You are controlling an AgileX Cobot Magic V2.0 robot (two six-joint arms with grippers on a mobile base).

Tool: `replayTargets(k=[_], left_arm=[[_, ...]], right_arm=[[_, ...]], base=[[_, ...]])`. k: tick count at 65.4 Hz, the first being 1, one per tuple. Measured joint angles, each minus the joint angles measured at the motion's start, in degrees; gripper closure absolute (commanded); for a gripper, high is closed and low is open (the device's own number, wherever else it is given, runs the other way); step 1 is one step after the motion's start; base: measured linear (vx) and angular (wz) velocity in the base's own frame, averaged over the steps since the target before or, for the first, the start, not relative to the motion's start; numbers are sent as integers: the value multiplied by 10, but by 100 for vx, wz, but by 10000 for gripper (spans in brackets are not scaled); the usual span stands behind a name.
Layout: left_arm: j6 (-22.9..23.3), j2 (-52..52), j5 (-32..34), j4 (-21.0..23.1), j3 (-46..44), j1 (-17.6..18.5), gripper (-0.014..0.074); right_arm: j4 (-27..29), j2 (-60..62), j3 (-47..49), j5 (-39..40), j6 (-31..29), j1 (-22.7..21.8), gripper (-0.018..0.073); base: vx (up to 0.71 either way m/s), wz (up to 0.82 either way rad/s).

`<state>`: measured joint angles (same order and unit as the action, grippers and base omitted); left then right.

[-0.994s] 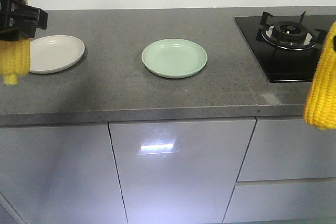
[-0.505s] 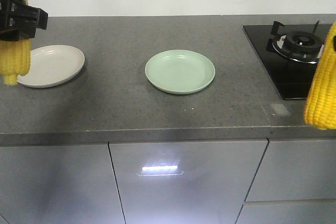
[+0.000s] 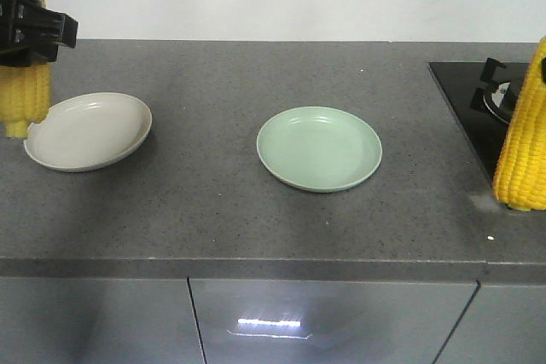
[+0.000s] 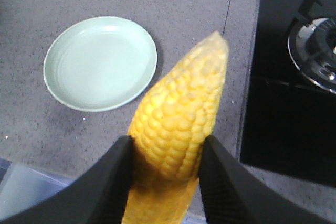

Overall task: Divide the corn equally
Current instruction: 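Drive the base forward to the empty cream and green plates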

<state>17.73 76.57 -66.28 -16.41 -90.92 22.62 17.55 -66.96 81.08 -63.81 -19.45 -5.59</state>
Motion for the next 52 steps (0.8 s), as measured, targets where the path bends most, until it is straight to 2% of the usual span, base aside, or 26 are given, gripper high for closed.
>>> replayTargets(k=[52], left_arm=[[0, 0, 0, 0, 0, 0, 593]], right_arm=[[0, 0, 0, 0, 0, 0, 366]], base=[[15, 7]])
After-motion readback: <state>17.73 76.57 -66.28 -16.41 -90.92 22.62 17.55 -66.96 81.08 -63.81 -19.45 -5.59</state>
